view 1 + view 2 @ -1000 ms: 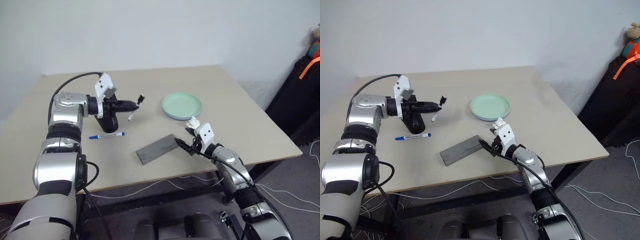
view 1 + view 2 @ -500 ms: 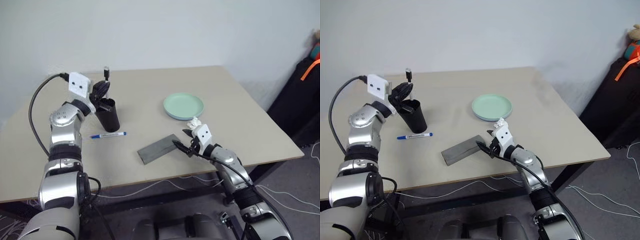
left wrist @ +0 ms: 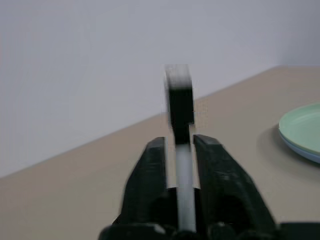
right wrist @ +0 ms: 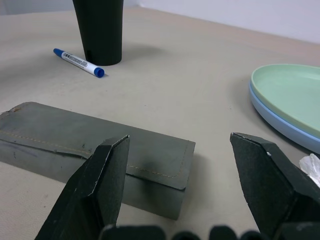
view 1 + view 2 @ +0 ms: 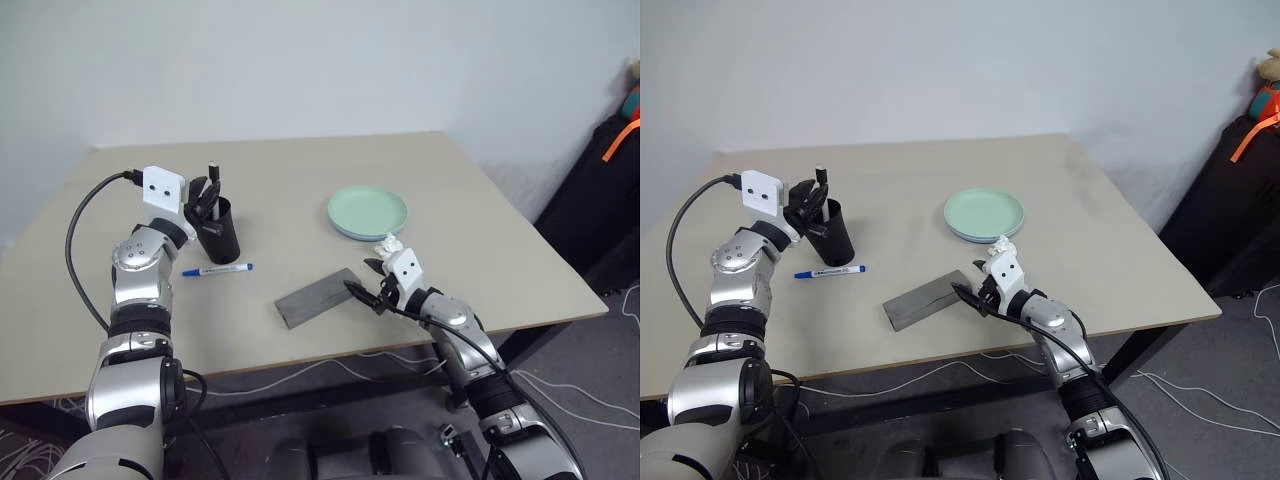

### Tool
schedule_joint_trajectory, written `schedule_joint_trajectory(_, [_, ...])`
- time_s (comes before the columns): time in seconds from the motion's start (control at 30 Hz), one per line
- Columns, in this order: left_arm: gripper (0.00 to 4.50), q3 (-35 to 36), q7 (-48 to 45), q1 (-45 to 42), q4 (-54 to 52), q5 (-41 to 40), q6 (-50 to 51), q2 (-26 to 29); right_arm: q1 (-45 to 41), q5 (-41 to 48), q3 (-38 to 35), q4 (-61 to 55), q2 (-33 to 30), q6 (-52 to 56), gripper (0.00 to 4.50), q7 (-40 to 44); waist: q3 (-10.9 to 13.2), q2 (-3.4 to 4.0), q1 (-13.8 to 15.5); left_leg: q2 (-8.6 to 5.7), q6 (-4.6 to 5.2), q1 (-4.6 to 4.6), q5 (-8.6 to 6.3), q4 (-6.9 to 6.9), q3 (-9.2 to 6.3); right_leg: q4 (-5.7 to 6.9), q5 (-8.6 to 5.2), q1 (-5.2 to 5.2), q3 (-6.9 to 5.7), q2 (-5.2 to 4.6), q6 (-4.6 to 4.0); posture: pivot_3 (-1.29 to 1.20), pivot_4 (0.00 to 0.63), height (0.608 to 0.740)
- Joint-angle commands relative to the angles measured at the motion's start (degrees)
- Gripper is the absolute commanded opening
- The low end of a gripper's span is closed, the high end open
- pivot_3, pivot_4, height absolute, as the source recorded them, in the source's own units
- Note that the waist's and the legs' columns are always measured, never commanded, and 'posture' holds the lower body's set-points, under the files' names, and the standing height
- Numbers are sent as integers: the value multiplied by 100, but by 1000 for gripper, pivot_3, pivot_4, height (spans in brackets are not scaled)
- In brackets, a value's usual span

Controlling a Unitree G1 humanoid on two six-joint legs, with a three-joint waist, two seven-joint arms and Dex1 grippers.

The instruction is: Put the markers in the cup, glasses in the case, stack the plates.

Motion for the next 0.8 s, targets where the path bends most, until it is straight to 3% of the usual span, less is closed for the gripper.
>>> schedule_joint_trajectory(0.03, [2226, -24, -9, -105, -87, -76, -89, 30, -80, -5, -40, -256, 29, -35, 3488, -16, 0, 0, 1, 0, -1, 0, 0, 0, 0, 0, 0, 0, 0, 0, 0, 0, 0, 740])
schedule_joint_trajectory(0.1, [2847, -50, -42, -115, -81, -66, -122, 41, -75, -6, -47, -258, 32, -31, 3488, -25, 0, 0, 0, 0, -3, 0, -2, 0, 0, 0, 0, 0, 0, 0, 0, 0, 0, 740])
schedule_joint_trajectory(0.33, [2847, -146, -379, -267, -56, -39, -157, 219, -79, -12, -71, -279, 32, -3, 3488, -17, 0, 0, 0, 0, -3, 0, -2, 0, 0, -1, 0, 0, 0, 0, 0, 0, 0, 740])
schedule_joint_trajectory(0.63, [2847, -395, -3174, -727, -607, -768, 1346, 1046, -133, -13, -60, -213, 38, 15, 3488, 23, 1, 0, -5, 0, -5, -2, -3, -5, 0, -5, -1, -4, -1, 0, -2, 0, 0, 740])
schedule_joint_trajectory(0.8, [2847, -1235, -4842, -372, -1424, -535, 2245, 1702, -183, -26, -39, -147, 76, 14, 3488, 31, 2, 2, -9, 0, -4, -1, -3, -12, 2, -9, -9, -5, 1, 0, -13, 0, 0, 740])
